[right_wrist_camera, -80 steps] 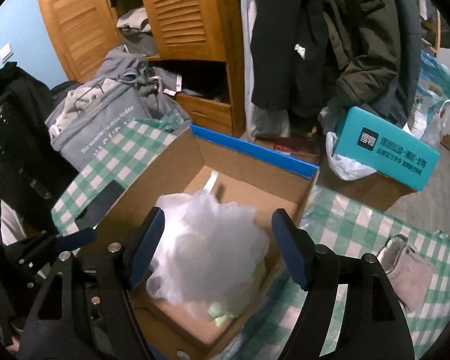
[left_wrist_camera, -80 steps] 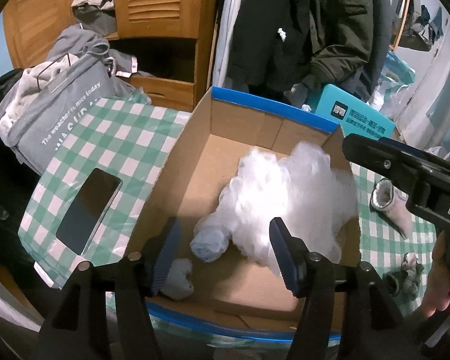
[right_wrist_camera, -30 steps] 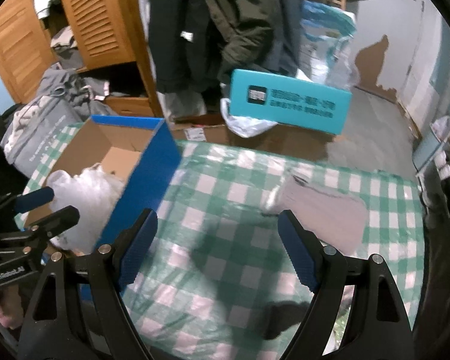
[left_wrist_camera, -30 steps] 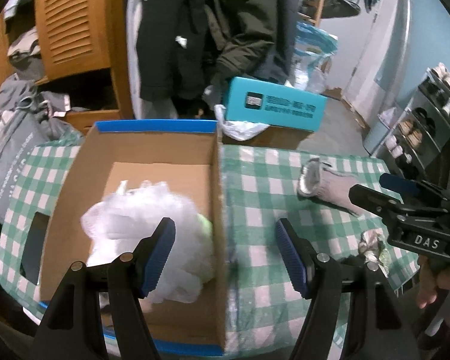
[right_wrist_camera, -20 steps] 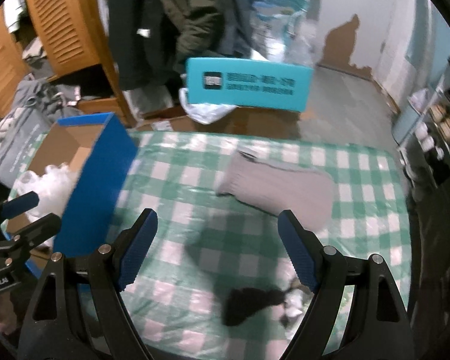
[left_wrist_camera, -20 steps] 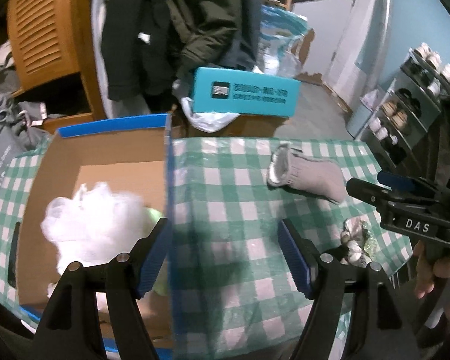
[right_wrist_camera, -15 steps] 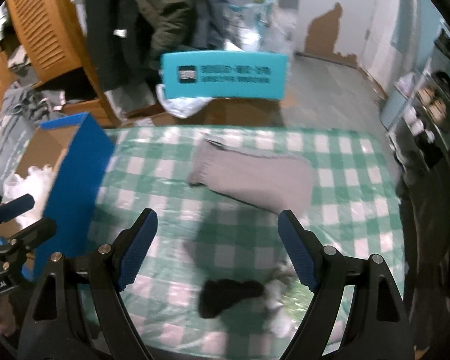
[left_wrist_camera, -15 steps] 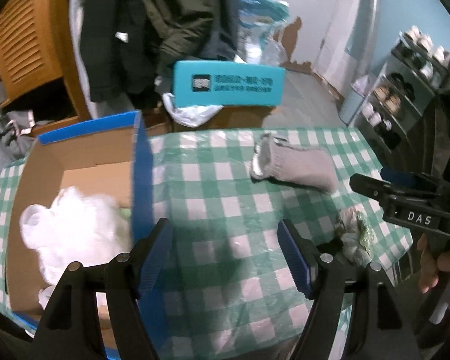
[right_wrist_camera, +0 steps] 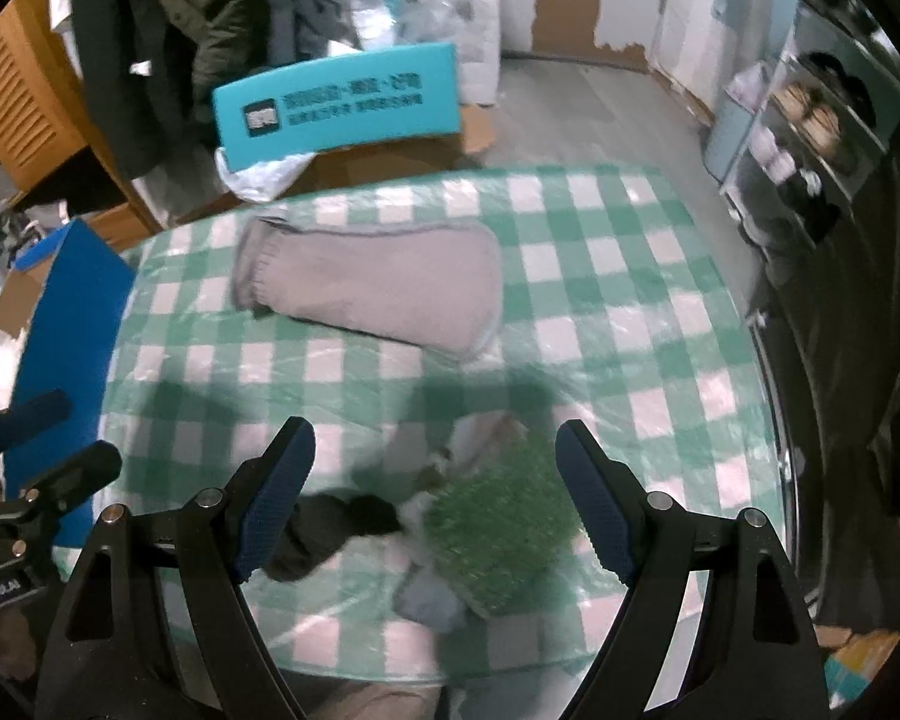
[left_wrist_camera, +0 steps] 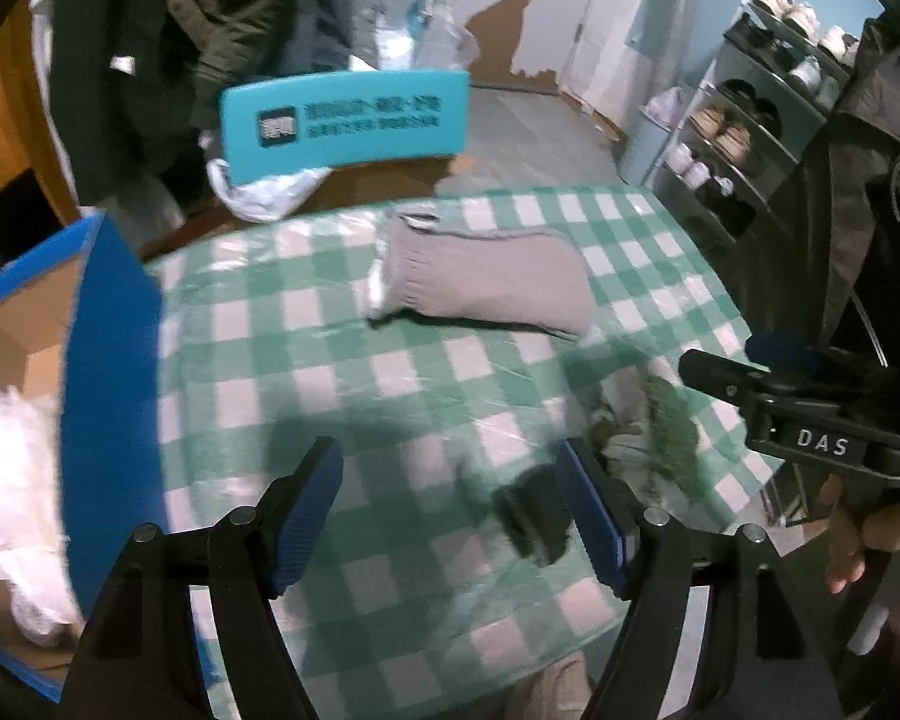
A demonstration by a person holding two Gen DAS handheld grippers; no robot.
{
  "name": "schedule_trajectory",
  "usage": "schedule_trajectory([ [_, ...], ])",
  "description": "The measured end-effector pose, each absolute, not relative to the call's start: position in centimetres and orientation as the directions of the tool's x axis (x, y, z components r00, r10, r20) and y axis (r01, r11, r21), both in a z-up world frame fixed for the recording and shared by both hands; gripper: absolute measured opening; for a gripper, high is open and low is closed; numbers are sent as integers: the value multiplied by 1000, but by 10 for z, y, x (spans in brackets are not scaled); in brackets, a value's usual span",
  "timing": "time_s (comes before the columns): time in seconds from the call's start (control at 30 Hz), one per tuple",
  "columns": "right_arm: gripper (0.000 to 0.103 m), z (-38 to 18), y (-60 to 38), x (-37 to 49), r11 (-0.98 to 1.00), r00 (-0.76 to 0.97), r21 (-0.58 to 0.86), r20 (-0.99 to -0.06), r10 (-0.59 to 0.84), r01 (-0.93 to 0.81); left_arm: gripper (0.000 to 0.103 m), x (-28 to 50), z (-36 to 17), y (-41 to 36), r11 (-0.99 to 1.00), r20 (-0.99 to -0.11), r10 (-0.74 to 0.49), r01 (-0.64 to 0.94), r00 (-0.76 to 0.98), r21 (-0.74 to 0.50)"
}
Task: Organize soft objects
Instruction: 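Grasp the green tinsel scrubber with the right tool while the left tool grasps the black sock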
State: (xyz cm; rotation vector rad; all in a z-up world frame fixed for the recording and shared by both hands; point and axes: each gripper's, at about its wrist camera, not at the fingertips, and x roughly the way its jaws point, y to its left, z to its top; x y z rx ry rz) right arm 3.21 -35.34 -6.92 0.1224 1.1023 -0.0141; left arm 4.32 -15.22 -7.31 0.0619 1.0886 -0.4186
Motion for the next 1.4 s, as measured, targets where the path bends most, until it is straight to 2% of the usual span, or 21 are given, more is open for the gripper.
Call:
schedule_trajectory([
  [0.37, 82, -129, -401, 26, 970, 338, 140, -939, 66, 201, 78, 48, -114, -209, 889, -907, -297, 434, 297, -149],
  [0.63, 82, -152, -404, 26, 965, 285, 156, -954, 93, 209, 78, 46, -144, -220, 883, -934, -256, 453, 248, -122],
  [0.83, 82, -162, -402, 28, 948, 273, 235, -946, 173, 213, 78, 43, -166, -225, 881, -954, -198, 468, 223, -73],
  [0.93, 79, -164, -394, 31, 944, 265, 266, -941, 211, 193, 82, 40, -169, -224, 876, -955, -186, 480, 229, -55],
  [1.17, 70, -168, -375, 37, 951, 245, 273, -941, 233, 144, 82, 42, -172, -215, 871, -956, -117, 490, 269, 32],
  [1.27, 69, -165, -372, 38, 953, 243, 272, -941, 235, 130, 81, 47, -176, -206, 881, -960, -103, 471, 262, 34],
  [1.4, 69, -157, -372, 37, 958, 258, 255, -942, 214, 135, 73, 54, -182, -194, 899, -965, -66, 434, 253, 53],
])
